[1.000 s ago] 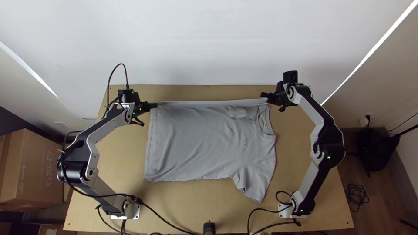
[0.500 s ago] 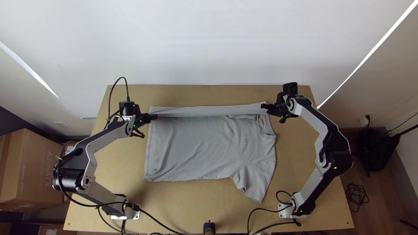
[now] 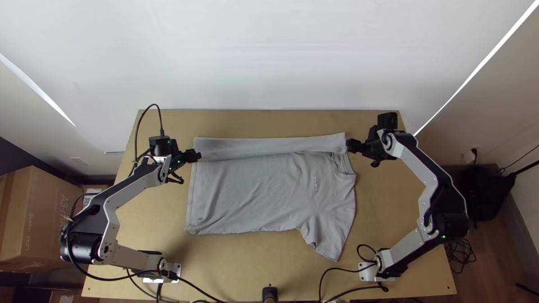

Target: Fold the t-shirt

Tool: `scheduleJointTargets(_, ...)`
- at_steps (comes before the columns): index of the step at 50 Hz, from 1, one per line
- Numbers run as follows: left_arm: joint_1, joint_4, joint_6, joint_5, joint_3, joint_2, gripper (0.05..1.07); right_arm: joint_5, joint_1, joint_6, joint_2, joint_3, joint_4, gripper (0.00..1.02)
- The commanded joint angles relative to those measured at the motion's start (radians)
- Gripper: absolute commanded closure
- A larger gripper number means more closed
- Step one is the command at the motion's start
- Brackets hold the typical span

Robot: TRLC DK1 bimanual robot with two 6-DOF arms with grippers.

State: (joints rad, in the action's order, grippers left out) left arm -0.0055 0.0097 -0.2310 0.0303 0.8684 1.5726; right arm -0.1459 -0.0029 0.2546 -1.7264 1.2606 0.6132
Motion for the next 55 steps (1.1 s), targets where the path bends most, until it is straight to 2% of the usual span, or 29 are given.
scheduleJointTargets(1, 0.027, -0.013, 0.019, -0.004, -0.025, -0.043, 0.25, 0.009, -0.019, 0.003, 0.079, -0.040, 0.089, 0.04)
scheduleJointTargets(4, 0.039, -0.034, 0.024, -0.004, -0.025, -0.062, 0.24, 0.006, -0.022, -0.002, 0.123, -0.066, 0.114, 0.04)
scheduleJointTargets(8, 0.050, -0.065, 0.041, -0.003, -0.025, -0.092, 0.23, -0.018, -0.022, -0.081, 0.176, -0.090, 0.180, 0.04)
scheduleJointTargets(12, 0.058, -0.102, 0.053, -0.004, -0.025, -0.128, 0.23, -0.018, -0.031, -0.123, 0.231, -0.129, 0.240, 0.04)
scheduleJointTargets(19, 0.065, -0.154, 0.065, -0.003, -0.025, -0.206, 0.23, -0.020, -0.062, -0.147, 0.324, -0.230, 0.260, 0.04)
scheduleJointTargets(25, 0.076, -0.183, 0.068, 0.025, -0.023, -0.244, 0.24, -0.024, -0.065, -0.195, 0.329, -0.276, 0.407, 0.08)
scheduleJointTargets(28, 0.082, -0.186, 0.068, 0.031, -0.023, -0.256, 0.24, -0.026, -0.069, -0.198, 0.334, -0.311, 0.433, 0.19)
scheduleJointTargets(33, 0.084, -0.203, 0.067, 0.048, -0.020, -0.267, 0.24, -0.038, -0.095, -0.210, 0.344, -0.349, 0.457, 0.49)
scheduleJointTargets(35, 0.084, -0.203, 0.067, 0.049, -0.022, -0.272, 0.24, -0.046, -0.094, -0.225, 0.347, -0.365, 0.464, 0.55)
scheduleJointTargets(40, 0.084, -0.206, 0.064, 0.051, -0.022, -0.279, 0.24, -0.073, -0.080, -0.235, 0.349, -0.405, 0.468, 0.54)
scheduleJointTargets(55, 0.082, -0.211, 0.061, 0.049, -0.012, -0.283, 0.24, -0.083, -0.003, -0.232, 0.332, -0.463, 0.431, 0.54)
